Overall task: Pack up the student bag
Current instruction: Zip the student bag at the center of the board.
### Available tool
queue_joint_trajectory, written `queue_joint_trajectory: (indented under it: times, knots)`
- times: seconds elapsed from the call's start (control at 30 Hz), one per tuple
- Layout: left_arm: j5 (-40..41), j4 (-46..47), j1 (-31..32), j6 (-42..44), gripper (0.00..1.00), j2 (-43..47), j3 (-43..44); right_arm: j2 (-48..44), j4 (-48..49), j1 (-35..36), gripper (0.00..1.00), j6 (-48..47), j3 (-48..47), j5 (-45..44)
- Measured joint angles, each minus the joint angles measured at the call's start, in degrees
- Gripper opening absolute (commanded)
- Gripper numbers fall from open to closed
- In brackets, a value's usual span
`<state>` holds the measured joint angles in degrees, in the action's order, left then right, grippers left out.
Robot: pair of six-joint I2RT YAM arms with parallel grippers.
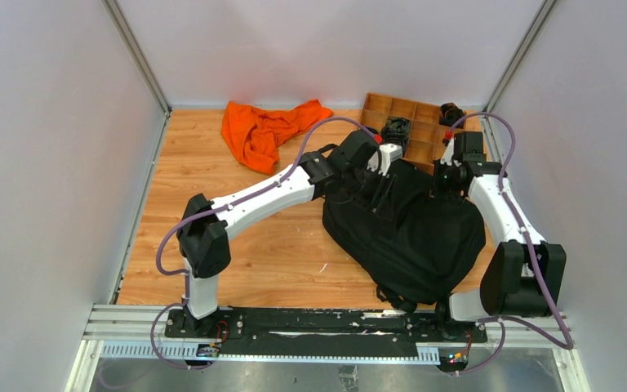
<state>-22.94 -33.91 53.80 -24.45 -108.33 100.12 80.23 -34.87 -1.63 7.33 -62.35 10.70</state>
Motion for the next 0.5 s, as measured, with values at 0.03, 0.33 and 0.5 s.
queue_joint_trajectory:
  times: [0.03, 0.33, 0.5]
  knots:
    - [0.00, 0.09, -0.04, -0.04, 0.44, 0.00, 0.00, -0.39, -0.02, 0.02, 0.00, 0.22, 0.11, 0.31]
    - [0.39, 1.44, -0.11, -1.11, 0.44, 0.17, -0.98, -5.66, -0.72, 4.33, 0.11, 2.29, 4.83, 2.56]
    - [0.70, 2.10, -0.11, -1.95, 0.44, 0.20, -2.01, -7.98, -0.59, 5.22, 0.31, 5.46, 5.88, -3.39]
